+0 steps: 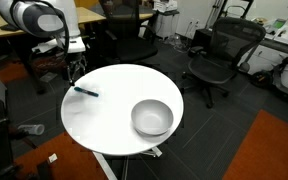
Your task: Place the marker in the bowl
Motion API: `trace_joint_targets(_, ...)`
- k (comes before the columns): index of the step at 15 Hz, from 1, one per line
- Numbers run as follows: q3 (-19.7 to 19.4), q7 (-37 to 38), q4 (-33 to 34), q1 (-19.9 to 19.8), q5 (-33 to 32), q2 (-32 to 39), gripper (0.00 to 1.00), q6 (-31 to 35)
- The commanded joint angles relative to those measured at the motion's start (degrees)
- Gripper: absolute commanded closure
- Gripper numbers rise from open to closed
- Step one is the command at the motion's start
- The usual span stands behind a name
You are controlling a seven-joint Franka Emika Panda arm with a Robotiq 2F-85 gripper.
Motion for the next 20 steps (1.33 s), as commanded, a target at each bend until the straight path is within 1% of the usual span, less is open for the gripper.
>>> trace_joint_targets(1, -1.00, -0.49, 0.09, 0.99, 0.64, -0.05, 0.00, -0.15)
trace_joint_targets(6, -3.74, 3.97, -0.09, 2.92, -1.97, -0.12, 0.00, 0.97)
trace_joint_targets(11, -5.28, 8.12, 0.17, 4.38, -3.45, 0.85, 0.00, 2.15)
trace_joint_targets(17, -7.07, 14.24, 0.58, 6.47, -6.50, 3.90, 0.00, 6.85)
trace_joint_targets(20, -8.02, 15.75, 1.21, 7.38, -6.61, 6.14, 0.00, 9.22)
